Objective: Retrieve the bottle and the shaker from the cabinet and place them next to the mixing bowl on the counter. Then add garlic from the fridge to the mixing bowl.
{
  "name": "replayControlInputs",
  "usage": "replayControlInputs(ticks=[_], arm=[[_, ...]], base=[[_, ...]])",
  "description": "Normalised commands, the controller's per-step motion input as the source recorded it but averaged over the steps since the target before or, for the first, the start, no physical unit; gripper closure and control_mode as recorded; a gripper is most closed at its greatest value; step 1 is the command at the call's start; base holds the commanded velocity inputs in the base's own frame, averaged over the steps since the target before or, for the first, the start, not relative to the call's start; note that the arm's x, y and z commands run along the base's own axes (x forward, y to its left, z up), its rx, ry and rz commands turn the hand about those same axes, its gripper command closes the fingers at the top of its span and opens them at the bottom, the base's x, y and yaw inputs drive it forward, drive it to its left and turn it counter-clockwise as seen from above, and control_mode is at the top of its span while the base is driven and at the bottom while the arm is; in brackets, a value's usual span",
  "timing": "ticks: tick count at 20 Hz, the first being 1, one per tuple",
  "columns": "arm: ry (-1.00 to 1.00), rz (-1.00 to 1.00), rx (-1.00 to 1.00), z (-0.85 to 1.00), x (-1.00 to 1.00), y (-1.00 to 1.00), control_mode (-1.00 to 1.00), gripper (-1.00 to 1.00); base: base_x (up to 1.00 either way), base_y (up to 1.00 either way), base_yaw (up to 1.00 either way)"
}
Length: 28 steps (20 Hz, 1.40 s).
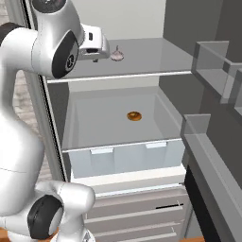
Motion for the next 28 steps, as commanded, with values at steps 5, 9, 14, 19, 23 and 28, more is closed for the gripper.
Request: replayControlInputs(ticks=[5,9,14,19,23,28], arm=[[0.08,-0.15,0.00,-0.10,0.74,0.01,-1.00,-1.00],[0.14,0.00,0.03,-0.03,0.37,-0.18,-1.00,-1.00],[0.04,0.02,0.03,-0.03,0.42,-0.12,-1.00,-1.00],[0.01,0.02,0.01,-0.46,0.59,-0.05,-1.00,-1.00],[-0.04,0.03,0.01,-0.35,0.59,0.00,-1.00,-1.00],[-0.14,0.04,0.01,-0.08,0.59,-0.01,-1.00,-1.00]], base=[[0.00,0.00,0.00],[0.00,0.00,0.00],[0.00,0.00,0.00],[0.00,0.00,0.00],[0.00,0.00,0.00],[0.00,0.00,0.00]])
